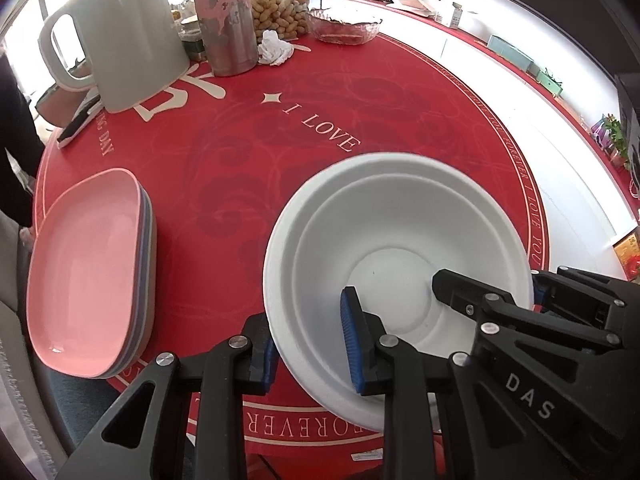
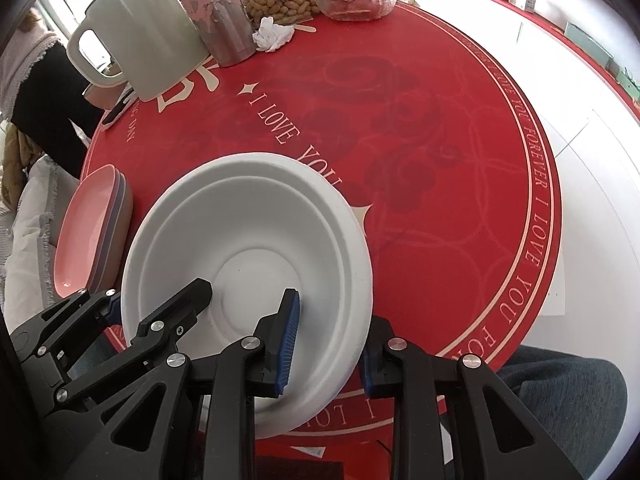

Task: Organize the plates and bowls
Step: 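Lift the bowl stack with both grippers and carry it toward the pink plates, then lower the bowl stack onto the pink plate stack with both grippers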

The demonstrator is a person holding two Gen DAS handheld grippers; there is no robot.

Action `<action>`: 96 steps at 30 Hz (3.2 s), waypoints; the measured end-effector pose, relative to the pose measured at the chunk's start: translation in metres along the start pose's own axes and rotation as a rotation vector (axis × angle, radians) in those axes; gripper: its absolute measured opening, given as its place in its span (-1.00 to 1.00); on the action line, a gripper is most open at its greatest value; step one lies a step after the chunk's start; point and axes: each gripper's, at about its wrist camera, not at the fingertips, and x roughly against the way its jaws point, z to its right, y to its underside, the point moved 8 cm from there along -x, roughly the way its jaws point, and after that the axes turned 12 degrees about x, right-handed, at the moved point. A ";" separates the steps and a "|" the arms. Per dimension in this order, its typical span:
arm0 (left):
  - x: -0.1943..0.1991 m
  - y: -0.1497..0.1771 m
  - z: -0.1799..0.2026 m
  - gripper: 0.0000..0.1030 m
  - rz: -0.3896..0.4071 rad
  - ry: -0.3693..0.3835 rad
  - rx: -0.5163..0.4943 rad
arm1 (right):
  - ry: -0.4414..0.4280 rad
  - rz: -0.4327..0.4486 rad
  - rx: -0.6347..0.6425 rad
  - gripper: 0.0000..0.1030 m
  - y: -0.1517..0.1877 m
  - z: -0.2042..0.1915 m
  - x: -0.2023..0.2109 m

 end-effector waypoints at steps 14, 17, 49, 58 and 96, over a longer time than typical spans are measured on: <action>0.026 -0.018 -0.009 -0.45 0.077 0.016 0.037 | 0.008 0.033 0.022 -0.44 -0.016 -0.014 0.022; 0.031 -0.020 -0.012 -0.45 0.092 0.015 0.044 | 0.007 0.041 0.029 -0.44 -0.018 -0.018 0.026; 0.093 -0.055 -0.103 -0.45 0.233 -0.067 0.185 | -0.065 0.104 0.192 -0.44 -0.077 -0.116 0.050; 0.102 -0.064 -0.157 -0.45 0.233 -0.113 0.239 | -0.131 0.077 0.261 -0.44 -0.098 -0.171 0.039; 0.024 -0.036 -0.216 -0.44 0.062 -0.084 0.357 | -0.067 -0.056 0.346 -0.44 -0.093 -0.205 -0.038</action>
